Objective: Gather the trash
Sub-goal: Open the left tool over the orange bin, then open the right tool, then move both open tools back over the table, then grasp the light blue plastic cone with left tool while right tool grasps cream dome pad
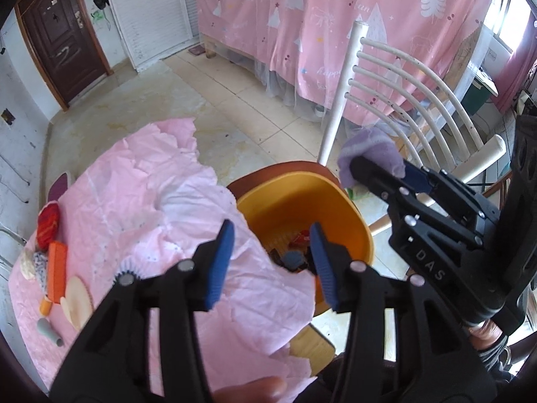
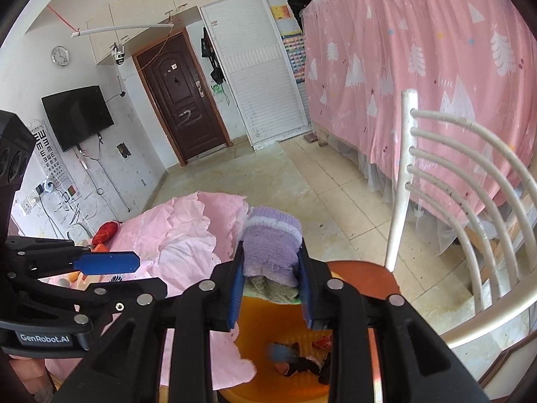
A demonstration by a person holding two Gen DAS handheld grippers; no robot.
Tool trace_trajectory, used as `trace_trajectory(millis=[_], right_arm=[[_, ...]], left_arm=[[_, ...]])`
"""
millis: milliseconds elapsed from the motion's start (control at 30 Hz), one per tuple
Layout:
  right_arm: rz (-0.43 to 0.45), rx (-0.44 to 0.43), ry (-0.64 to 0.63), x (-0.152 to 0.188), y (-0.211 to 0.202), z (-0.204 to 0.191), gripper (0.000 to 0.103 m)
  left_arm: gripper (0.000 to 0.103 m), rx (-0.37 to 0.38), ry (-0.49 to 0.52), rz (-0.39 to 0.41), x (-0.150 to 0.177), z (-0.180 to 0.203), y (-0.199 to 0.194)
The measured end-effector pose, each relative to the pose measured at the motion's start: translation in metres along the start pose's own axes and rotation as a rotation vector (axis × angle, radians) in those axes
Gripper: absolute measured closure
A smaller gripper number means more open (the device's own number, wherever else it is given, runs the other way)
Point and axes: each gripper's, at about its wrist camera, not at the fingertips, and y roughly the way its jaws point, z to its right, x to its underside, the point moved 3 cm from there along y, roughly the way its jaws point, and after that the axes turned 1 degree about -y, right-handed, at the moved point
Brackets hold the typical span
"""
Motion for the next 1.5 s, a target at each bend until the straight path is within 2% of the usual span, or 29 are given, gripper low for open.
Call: trace_trajectory(millis=[300, 600, 1067, 1100, 1233, 1500], right_arm=[[-0.016, 0.0, -0.008, 0.002, 0.006, -0.007, 0.064], [-0.029, -0.021, -0.049, -0.006, 0.014, -0.039, 0.062], [-0.089, -0.11, -0.199, -0.006, 0.042, -0.147, 0.061], [-0.096, -0.115, -0.208, -0.005, 0.044, -0.154, 0.06], [-0.124, -0.136, -0.239, 0.0, 0.053, -0.184, 0.043], [-0.18, -0.176, -0.304, 0.015, 0.074, -0.241, 0.04]], left_arm=[[0.058, -0.007, -0.048, -0.001, 0.005, -0.02, -0.006], [0.058, -0.01, -0.115, 0.038, 0.016, -0.054, -0.025], [0.057, -0.042, -0.306, 0.082, 0.057, -0.154, -0.06], [0.056, -0.043, -0.32, 0.083, 0.061, -0.161, -0.061], [0.054, -0.071, -0.377, 0.094, 0.077, -0.194, -0.069], [0.054, -0.123, -0.465, 0.103, 0.108, -0.249, -0.081]])
